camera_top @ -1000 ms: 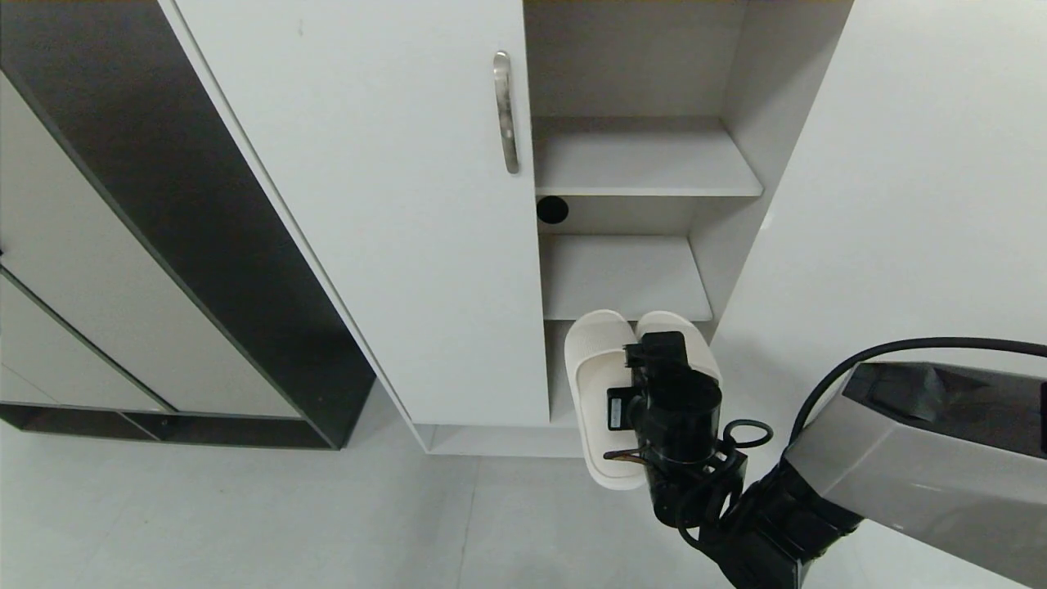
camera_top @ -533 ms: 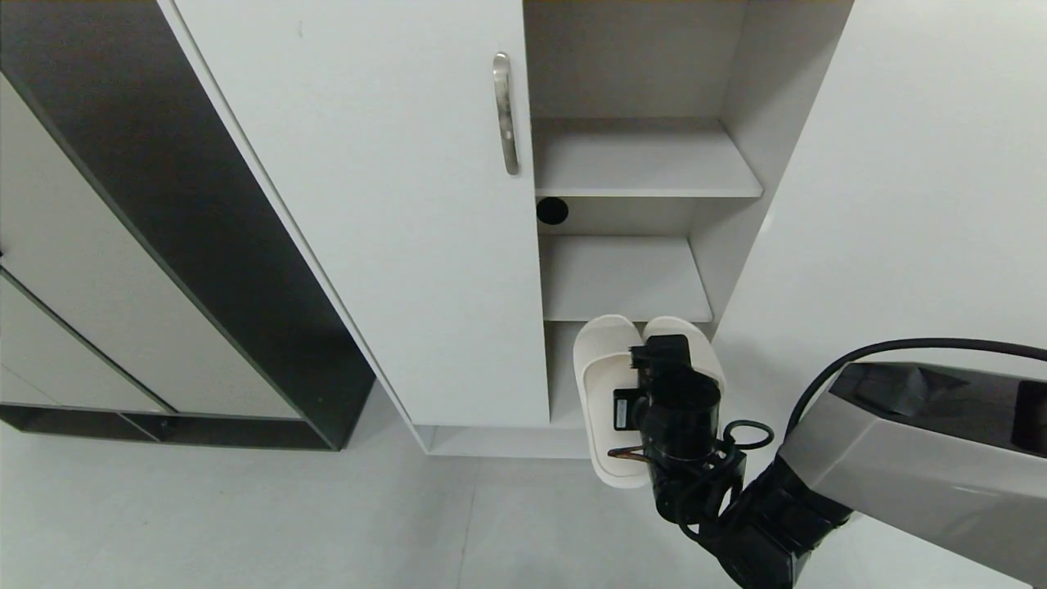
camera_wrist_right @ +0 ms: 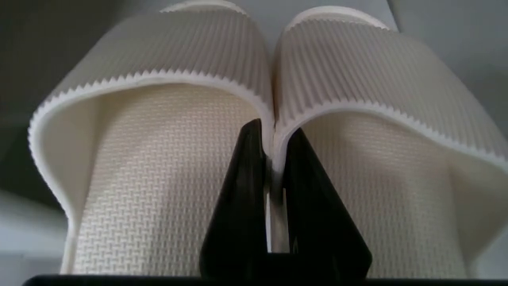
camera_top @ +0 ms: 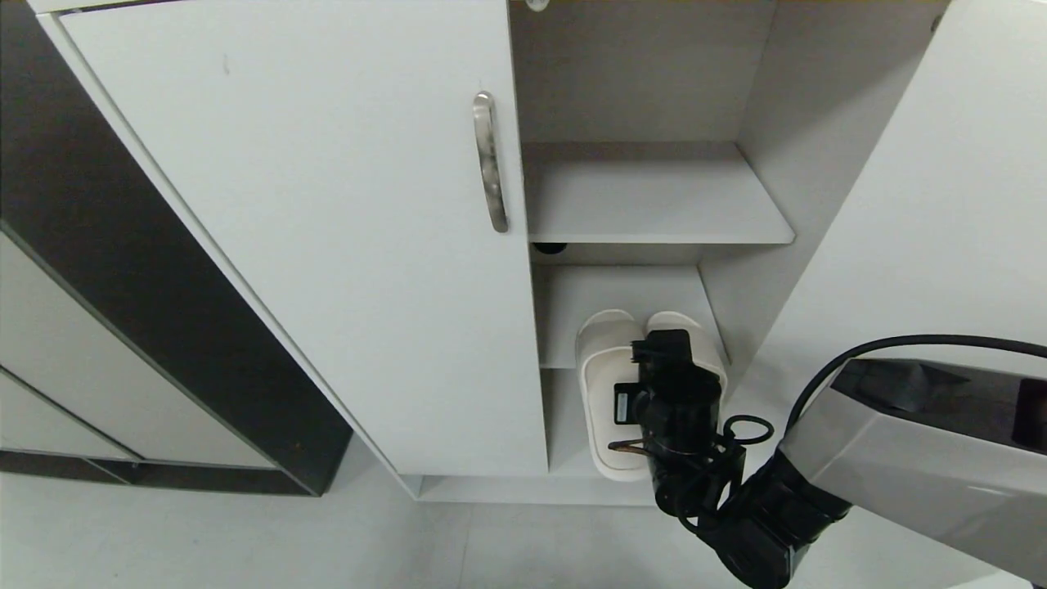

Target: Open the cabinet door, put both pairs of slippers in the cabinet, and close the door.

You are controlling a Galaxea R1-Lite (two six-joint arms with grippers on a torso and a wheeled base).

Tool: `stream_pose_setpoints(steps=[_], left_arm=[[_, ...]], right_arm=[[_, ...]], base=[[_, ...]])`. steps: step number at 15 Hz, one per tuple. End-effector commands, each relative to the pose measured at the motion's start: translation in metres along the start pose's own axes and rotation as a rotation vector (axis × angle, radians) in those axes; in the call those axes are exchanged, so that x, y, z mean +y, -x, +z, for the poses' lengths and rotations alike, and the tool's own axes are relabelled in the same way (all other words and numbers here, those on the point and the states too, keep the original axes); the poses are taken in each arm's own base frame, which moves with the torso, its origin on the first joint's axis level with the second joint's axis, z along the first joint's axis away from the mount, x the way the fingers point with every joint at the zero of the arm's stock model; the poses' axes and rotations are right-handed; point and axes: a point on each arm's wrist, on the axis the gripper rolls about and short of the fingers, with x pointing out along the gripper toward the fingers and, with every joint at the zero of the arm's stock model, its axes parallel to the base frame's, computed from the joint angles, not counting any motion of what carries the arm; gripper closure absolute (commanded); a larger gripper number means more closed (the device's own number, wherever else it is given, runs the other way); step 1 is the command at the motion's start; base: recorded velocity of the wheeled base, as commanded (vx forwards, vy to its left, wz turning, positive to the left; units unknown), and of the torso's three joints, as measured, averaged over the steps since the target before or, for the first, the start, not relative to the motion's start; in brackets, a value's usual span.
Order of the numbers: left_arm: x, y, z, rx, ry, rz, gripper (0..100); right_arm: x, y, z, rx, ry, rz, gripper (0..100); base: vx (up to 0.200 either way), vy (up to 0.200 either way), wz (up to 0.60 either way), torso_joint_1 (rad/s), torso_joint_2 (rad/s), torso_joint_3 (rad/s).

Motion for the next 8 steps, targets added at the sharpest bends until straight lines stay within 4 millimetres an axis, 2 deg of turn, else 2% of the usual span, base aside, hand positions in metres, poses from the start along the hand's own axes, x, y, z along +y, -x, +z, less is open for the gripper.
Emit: stream_pose_setpoints(steps=[1,3,8], left_arm=[[0.000,0.000,0.000,0.001,0.000,0.000,100],[0.000,0.000,0.000,0.000,0.000,0.000,100],[0.000,0.000,0.000,0.000,0.000,0.000,100]], right_arm=[[0.001,-0.002,-0.001,-0.002,-0.002,0.000,100],[0.004,-0.005,-0.001,-0.007,-0.009,0.000,100],[-0.001,-0.033,-0.006,-0.023,-0.029,-0.032,100]], base=[[0.000,0.000,0.00,0.000,0.00,0.000],[0.000,0.000,0.00,0.000,0.00,0.000],[0.000,0.000,0.00,0.000,0.00,0.000]])
